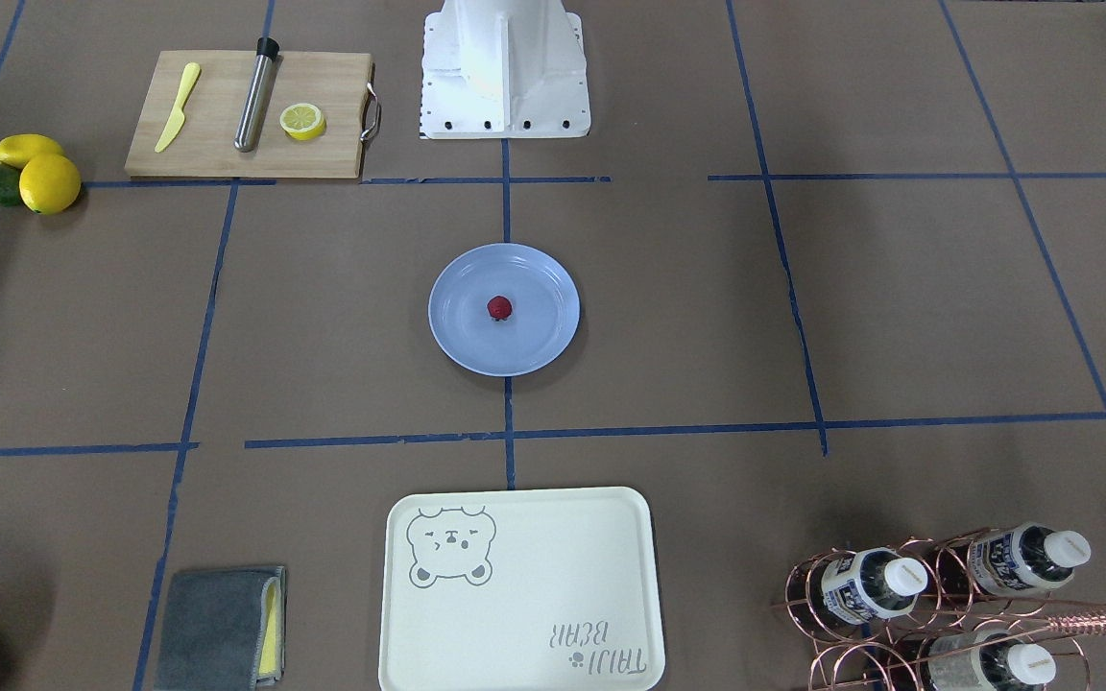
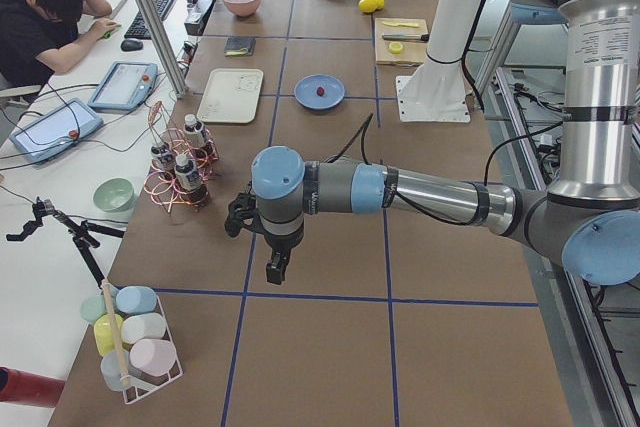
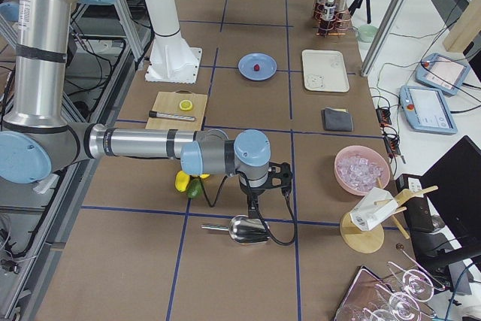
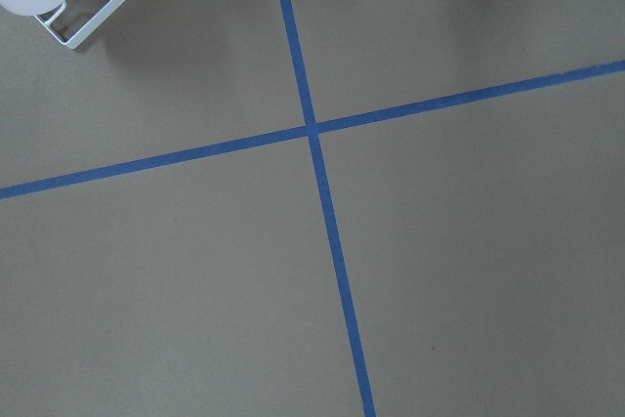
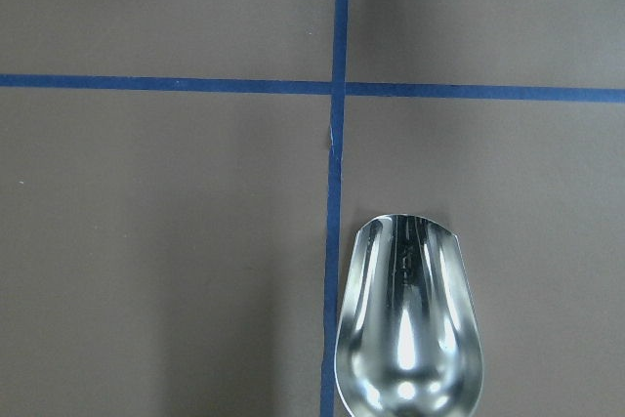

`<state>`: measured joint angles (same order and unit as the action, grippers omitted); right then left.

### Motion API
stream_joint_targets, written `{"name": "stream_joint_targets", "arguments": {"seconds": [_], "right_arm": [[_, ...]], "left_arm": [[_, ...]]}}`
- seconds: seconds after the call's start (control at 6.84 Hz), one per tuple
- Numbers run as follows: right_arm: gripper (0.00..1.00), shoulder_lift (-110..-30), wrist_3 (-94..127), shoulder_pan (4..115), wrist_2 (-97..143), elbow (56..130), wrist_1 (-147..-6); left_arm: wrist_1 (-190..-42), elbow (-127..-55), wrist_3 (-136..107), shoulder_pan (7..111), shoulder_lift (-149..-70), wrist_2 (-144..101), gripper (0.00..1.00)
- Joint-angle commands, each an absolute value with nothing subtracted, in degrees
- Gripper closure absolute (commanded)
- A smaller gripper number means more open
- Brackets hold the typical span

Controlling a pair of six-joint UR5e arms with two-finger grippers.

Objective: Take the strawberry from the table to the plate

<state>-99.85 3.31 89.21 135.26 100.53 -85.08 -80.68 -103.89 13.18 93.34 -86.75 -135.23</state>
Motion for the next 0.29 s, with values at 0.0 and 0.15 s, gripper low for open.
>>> {"name": "stream_joint_targets", "arguments": {"seconds": [0.0,0.15], "right_arm": [[0.00,-99.93,3.25,89.21,135.26,100.46,-85.08],[0.00,-99.93,3.16,89.21,135.26,100.46,-85.08]], "left_arm": [[-80.68,-103.89,13.18,93.34,-86.75,-135.26,0.00],[-80.68,-104.06,13.18,93.34,-86.75,-135.26,0.00]]}}
